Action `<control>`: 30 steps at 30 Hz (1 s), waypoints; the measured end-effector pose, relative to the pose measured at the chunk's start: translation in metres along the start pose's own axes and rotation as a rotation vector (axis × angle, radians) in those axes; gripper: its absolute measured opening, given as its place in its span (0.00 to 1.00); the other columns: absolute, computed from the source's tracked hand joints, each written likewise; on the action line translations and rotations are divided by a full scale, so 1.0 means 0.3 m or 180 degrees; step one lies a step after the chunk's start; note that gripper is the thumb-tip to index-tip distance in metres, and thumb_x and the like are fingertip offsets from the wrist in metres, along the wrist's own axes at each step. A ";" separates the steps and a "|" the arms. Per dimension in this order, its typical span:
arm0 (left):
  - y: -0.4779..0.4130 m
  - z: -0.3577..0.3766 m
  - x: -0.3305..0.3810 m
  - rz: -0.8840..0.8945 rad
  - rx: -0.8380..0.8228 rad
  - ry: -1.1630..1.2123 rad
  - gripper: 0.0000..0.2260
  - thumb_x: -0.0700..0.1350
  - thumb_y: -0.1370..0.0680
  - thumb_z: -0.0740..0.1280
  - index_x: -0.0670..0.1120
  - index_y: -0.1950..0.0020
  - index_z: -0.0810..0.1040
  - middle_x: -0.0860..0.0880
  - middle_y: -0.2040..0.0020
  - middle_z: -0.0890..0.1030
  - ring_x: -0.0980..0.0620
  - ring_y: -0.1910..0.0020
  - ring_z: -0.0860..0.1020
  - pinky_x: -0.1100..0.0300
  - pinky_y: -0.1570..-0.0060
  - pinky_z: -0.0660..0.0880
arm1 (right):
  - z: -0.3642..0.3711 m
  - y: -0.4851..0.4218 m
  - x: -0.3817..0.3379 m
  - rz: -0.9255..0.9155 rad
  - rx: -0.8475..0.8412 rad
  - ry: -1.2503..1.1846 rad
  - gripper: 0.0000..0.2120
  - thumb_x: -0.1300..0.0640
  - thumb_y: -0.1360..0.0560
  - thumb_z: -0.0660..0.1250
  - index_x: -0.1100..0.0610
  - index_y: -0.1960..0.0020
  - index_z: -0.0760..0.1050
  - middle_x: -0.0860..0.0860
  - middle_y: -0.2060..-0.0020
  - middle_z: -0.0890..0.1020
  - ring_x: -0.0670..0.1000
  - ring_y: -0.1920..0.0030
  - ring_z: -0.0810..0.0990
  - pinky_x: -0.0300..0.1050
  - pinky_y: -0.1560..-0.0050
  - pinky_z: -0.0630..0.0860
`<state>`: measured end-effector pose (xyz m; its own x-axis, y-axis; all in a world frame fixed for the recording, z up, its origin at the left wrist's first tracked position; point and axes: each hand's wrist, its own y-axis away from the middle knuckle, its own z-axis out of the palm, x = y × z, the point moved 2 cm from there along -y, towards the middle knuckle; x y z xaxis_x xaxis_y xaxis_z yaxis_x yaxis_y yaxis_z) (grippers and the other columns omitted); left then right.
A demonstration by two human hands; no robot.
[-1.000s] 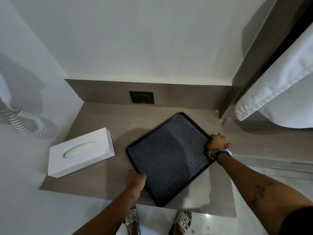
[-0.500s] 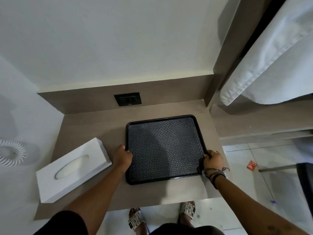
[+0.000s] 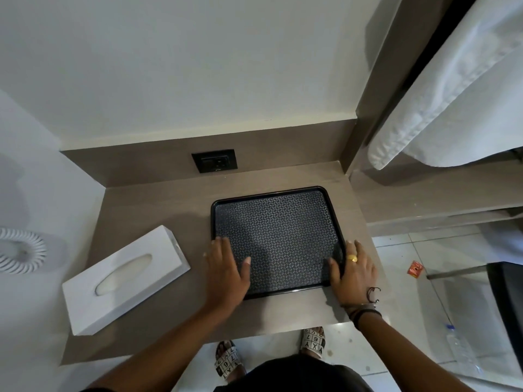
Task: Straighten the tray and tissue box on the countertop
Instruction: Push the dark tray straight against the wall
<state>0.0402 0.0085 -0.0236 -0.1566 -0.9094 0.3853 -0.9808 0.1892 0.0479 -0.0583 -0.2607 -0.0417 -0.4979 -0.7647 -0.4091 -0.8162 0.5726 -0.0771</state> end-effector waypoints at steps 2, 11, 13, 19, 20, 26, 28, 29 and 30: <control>0.082 0.054 0.016 0.0542 -0.0177 -0.0152 0.35 0.61 0.20 0.54 0.40 0.20 0.53 0.39 0.19 0.52 0.42 0.20 0.51 0.44 0.22 0.47 | 0.029 0.063 -0.023 -0.0500 -0.0235 0.0168 0.33 0.42 0.25 0.59 0.59 0.26 0.65 0.63 0.26 0.66 0.63 0.31 0.68 0.64 0.34 0.66; 0.250 0.196 -0.027 0.0861 -0.0854 -0.0645 0.38 0.66 0.22 0.56 0.40 0.22 0.60 0.39 0.20 0.57 0.41 0.21 0.58 0.44 0.25 0.51 | 0.179 0.225 -0.027 -0.1319 -0.1292 0.0795 0.39 0.31 0.23 0.50 0.55 0.21 0.56 0.59 0.21 0.54 0.62 0.23 0.57 0.67 0.28 0.50; 0.244 0.195 -0.034 0.0850 -0.0891 -0.0654 0.38 0.66 0.22 0.54 0.41 0.21 0.59 0.39 0.20 0.57 0.41 0.21 0.57 0.44 0.25 0.51 | 0.182 0.220 -0.021 -0.1305 -0.1346 0.0810 0.39 0.31 0.23 0.50 0.55 0.21 0.54 0.59 0.21 0.53 0.61 0.23 0.56 0.66 0.27 0.48; 0.163 0.183 -0.019 0.0821 -0.0871 -0.0639 0.37 0.65 0.23 0.55 0.41 0.22 0.60 0.39 0.21 0.58 0.40 0.21 0.57 0.45 0.25 0.49 | 0.203 0.141 -0.045 -0.1267 -0.1421 0.0743 0.39 0.30 0.23 0.48 0.53 0.20 0.50 0.58 0.21 0.52 0.60 0.22 0.53 0.65 0.26 0.45; 0.143 0.179 -0.016 0.0812 -0.0862 -0.0646 0.37 0.65 0.23 0.55 0.41 0.22 0.61 0.38 0.21 0.59 0.39 0.22 0.58 0.46 0.25 0.47 | 0.207 0.122 -0.052 -0.1248 -0.1427 0.0753 0.39 0.30 0.23 0.47 0.53 0.20 0.49 0.58 0.20 0.52 0.60 0.22 0.53 0.65 0.26 0.45; 0.024 0.166 -0.006 0.0848 -0.0732 -0.0677 0.38 0.65 0.24 0.52 0.40 0.23 0.62 0.37 0.22 0.60 0.37 0.22 0.60 0.42 0.23 0.52 | 0.228 0.022 -0.104 -0.1199 -0.1404 0.0795 0.39 0.31 0.23 0.48 0.53 0.21 0.50 0.58 0.21 0.53 0.60 0.22 0.53 0.67 0.27 0.48; -0.007 0.164 -0.009 0.0823 -0.0700 -0.0654 0.37 0.65 0.23 0.51 0.41 0.22 0.61 0.38 0.21 0.58 0.38 0.22 0.58 0.41 0.24 0.52 | 0.234 -0.004 -0.116 -0.1189 -0.1395 0.0800 0.38 0.31 0.23 0.48 0.53 0.21 0.51 0.58 0.21 0.54 0.60 0.22 0.53 0.68 0.26 0.50; -0.021 0.165 -0.011 0.0783 -0.0698 -0.0623 0.37 0.65 0.23 0.51 0.42 0.21 0.58 0.38 0.20 0.55 0.39 0.21 0.55 0.42 0.23 0.49 | 0.237 -0.015 -0.123 -0.1190 -0.1391 0.0806 0.38 0.31 0.23 0.48 0.53 0.21 0.52 0.59 0.21 0.54 0.60 0.22 0.54 0.69 0.27 0.51; -0.034 0.166 -0.015 0.0738 -0.0702 -0.0588 0.37 0.65 0.23 0.50 0.43 0.20 0.56 0.39 0.19 0.53 0.40 0.20 0.52 0.44 0.23 0.46 | 0.239 -0.025 -0.129 -0.1189 -0.1390 0.0804 0.38 0.31 0.23 0.48 0.54 0.21 0.53 0.59 0.21 0.55 0.61 0.22 0.55 0.69 0.27 0.52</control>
<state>0.0452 -0.0079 -0.0715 -0.4100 -0.8807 0.2372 -0.8712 0.4552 0.1842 -0.0120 -0.2143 -0.0905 -0.1662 -0.9667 -0.1947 -0.9664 0.1205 0.2269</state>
